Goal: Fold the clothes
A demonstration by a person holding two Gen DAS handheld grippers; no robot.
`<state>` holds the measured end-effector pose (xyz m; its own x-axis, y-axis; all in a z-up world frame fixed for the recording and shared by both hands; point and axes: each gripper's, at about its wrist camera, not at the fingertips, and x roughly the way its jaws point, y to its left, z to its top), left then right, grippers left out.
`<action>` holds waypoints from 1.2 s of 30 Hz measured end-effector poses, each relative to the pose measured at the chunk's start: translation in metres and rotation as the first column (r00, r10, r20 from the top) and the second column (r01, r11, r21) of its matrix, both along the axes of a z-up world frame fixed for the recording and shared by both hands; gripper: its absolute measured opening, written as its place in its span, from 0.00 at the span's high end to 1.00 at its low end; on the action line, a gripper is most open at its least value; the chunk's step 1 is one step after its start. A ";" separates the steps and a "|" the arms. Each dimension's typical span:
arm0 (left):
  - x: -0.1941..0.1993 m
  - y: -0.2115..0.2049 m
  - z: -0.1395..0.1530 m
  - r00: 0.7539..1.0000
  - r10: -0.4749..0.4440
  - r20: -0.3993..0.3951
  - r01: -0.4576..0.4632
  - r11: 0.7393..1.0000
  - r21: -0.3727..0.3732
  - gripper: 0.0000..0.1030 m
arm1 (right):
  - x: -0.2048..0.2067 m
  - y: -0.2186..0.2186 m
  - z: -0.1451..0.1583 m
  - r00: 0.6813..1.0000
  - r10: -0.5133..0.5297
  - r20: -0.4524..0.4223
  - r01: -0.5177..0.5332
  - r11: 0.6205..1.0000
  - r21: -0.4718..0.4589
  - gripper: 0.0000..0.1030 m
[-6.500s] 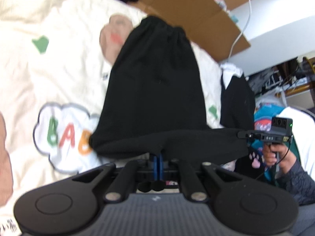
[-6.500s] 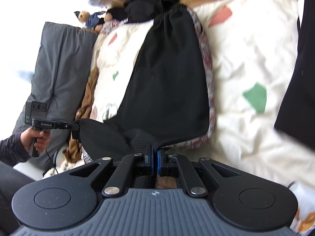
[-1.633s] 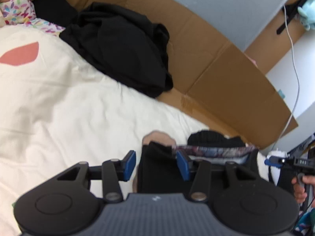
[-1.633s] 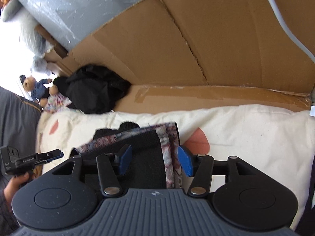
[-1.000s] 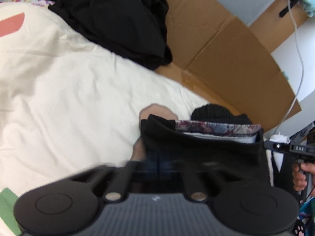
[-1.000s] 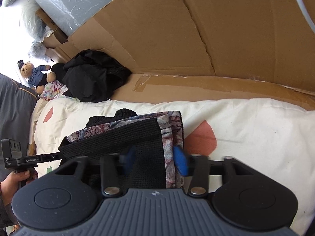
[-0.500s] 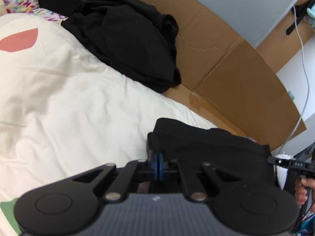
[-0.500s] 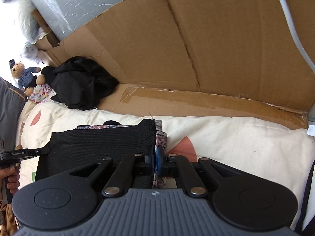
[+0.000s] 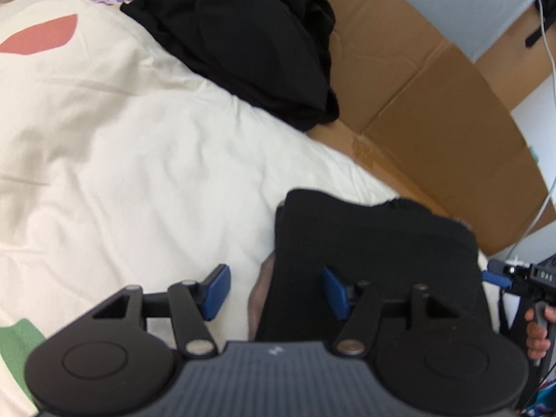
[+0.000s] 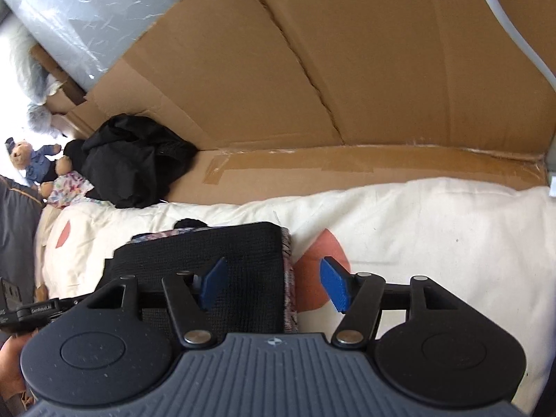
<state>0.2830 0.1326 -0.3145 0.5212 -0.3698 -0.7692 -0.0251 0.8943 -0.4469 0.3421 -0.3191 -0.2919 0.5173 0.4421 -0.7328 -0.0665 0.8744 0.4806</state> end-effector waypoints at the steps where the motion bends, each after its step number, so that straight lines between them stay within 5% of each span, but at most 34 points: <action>1: 0.000 -0.001 0.000 1.000 -0.002 -0.001 0.002 1.000 -0.001 0.40 | 0.000 0.001 -0.004 1.000 0.005 -0.011 -0.005 1.000 0.000 0.37; 5: 0.001 -0.005 -0.003 1.000 -0.016 -0.007 0.016 1.000 0.005 0.48 | -0.002 0.009 -0.016 0.998 0.034 -0.047 -0.033 0.999 0.006 0.37; 9: 0.003 -0.013 -0.004 0.998 -0.063 -0.031 0.063 0.998 0.025 0.68 | -0.003 0.007 -0.025 0.997 0.010 -0.080 -0.004 0.998 0.069 0.39; 11: 0.004 -0.015 -0.006 0.995 -0.078 -0.059 0.077 0.997 -0.006 0.85 | -0.004 0.006 -0.030 0.995 -0.004 -0.101 0.015 0.994 0.108 0.55; 17: 0.001 -0.026 0.002 0.995 -0.084 -0.049 0.086 0.995 0.045 0.96 | -0.008 0.017 -0.020 0.994 0.069 -0.086 -0.061 0.995 0.084 0.95; 24: -0.004 -0.016 0.033 0.997 -0.047 0.065 0.043 0.997 0.057 0.96 | -0.015 0.005 0.007 0.999 0.049 -0.002 -0.049 0.998 0.045 0.96; 36: 0.020 -0.030 0.038 0.992 -0.062 0.113 0.051 0.994 0.100 0.96 | -0.008 0.001 0.022 0.999 0.019 0.049 -0.018 1.000 -0.022 0.96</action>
